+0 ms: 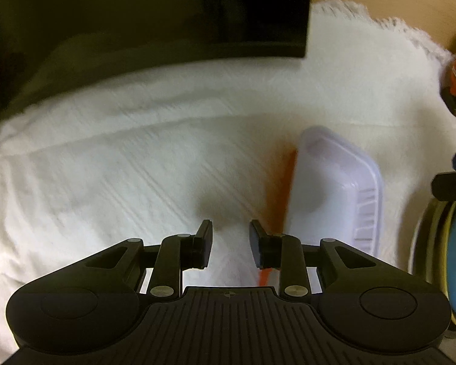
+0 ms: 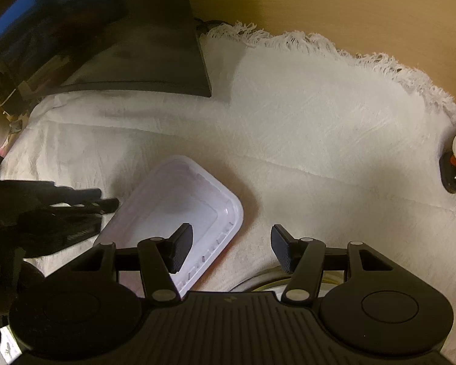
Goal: Organize plates and bowls
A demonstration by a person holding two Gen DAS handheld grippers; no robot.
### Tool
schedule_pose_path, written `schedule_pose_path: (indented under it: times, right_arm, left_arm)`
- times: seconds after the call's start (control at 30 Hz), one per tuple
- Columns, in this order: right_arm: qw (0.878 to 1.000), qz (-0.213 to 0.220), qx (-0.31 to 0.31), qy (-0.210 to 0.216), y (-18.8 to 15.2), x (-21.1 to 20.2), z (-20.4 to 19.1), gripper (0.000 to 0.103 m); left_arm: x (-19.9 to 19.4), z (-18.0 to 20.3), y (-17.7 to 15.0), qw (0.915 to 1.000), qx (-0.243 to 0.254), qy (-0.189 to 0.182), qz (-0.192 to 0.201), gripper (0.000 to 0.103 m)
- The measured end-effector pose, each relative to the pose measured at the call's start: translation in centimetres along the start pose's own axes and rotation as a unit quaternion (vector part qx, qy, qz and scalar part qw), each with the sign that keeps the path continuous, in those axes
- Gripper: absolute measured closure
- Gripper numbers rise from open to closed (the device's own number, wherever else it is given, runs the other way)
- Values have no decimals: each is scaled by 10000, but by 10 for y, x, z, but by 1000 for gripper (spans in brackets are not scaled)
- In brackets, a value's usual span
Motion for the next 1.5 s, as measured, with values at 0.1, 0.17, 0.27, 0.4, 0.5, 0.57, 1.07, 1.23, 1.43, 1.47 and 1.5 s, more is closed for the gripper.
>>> schedule_pose_path:
  times: [0.1, 0.17, 0.27, 0.4, 0.5, 0.57, 1.07, 1.23, 1.43, 1.47, 1.5]
  right_arm:
    - [10000, -6, -4, 25, 0, 1, -2, 46]
    - [10000, 6, -30, 1, 1, 1, -3, 46]
    - [10000, 13, -82, -5, 2, 0, -6, 46]
    - [9999, 4, -147, 73, 5, 4, -14, 46]
    - [9996, -42, -170, 227, 8, 9, -23, 46]
    - [9992, -107, -223, 309, 10, 13, -28, 46]
    - [9911, -1322, 6, 123, 23, 72, -24, 50]
    - [9862, -1652, 36, 130, 22, 82, -22, 50]
    - [9812, -1917, 116, 172, 27, 103, -24, 58]
    - [9810, -1920, 131, 232, 28, 105, -26, 60]
    - [9807, -1925, 131, 332, 28, 105, -29, 62]
  left_arm:
    - [3, 2, -3, 9999, -44, -110, 17, 81]
    - [2, -1, -4, 9997, -177, -176, 36, 86]
    - [-7, -17, -7, 9978, -590, -203, 216, 88]
    - [-21, -45, -13, 9928, -1110, -118, 429, 88]
    - [-19, -61, -19, 9896, -1401, -8, 334, 88]
    - [-20, -68, -26, 9871, -1574, -93, 266, 89]
    - [-50, -11, -7, 9929, -518, -959, 469, 82]
    - [-16, 6, -1, 9979, -186, -607, 103, 75]
    - [0, -5, 1, 9971, -444, -618, 50, 73]
    - [1, -9, 0, 9968, -510, -615, 39, 73]
    - [2, -14, -2, 9959, -581, -686, 20, 74]
Point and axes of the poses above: each gripper's, at about its wrist camera, not at the fingertips, and x roughly the way its jaws point, z to its right, y to its top, the point moved 1 cm from there along x, roughly the way its jaws point, and after that the axes turned 6 degrees about -x, right-handed, at the moved point
